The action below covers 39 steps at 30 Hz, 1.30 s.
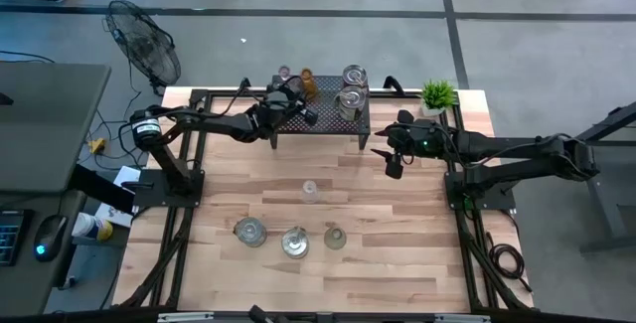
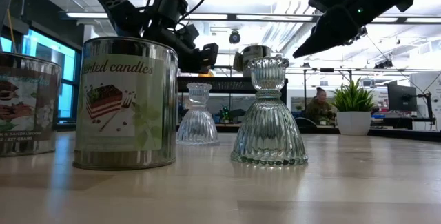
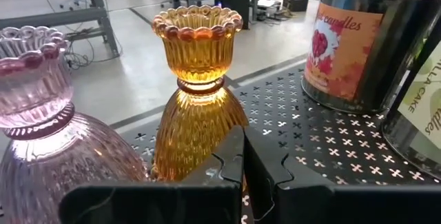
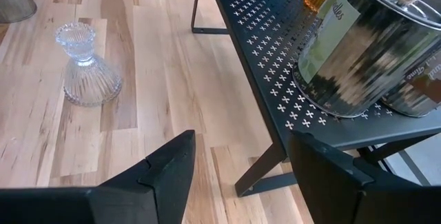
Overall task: Pick & Place candle stick holders
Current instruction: Put the yellow glass candlestick on the shelf aligned with the other candlestick, then put the brown scented candle on the shelf aligned with the other scented candles
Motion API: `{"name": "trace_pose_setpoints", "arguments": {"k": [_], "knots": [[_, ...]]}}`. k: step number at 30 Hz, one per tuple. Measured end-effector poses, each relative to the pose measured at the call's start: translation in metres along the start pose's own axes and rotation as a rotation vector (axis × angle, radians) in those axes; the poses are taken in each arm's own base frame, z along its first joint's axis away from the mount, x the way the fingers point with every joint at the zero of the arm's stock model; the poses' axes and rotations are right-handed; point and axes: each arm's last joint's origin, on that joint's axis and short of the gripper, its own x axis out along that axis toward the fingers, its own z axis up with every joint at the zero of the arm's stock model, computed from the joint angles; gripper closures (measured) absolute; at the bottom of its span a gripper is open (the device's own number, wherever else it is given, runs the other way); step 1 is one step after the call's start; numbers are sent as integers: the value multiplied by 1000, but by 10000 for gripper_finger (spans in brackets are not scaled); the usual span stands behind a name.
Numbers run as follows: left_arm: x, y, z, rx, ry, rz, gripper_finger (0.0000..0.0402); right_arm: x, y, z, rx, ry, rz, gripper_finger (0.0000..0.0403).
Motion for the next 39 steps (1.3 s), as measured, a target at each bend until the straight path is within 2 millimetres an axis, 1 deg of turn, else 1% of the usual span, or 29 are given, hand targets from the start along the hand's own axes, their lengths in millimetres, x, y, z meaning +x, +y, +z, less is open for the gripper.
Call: {"name": "trace_pose_setpoints", "arguments": {"k": [6, 12, 17, 21, 28, 35, 39], "knots": [[-1, -2, 0, 1, 4, -35, 402, 0, 0, 0, 0, 0, 0, 179], [-9, -14, 1, 23, -5, -75, 402, 0, 0, 0, 0, 0, 0, 179], [-26, -24, 12, 32, -16, -109, 402, 0, 0, 0, 0, 1, 0, 179], [-45, -28, 23, 63, -16, -86, 402, 0, 0, 0, 0, 1, 0, 179], [-75, -37, 37, 82, -6, -129, 402, 0, 0, 0, -3, 1, 0, 179], [-93, -42, 33, 157, 73, -160, 402, 0, 0, 0, -8, 2, 1, 179], [-101, -44, 29, 165, 124, -178, 401, 0, 0, 0, -8, 1, 1, 179]]}}
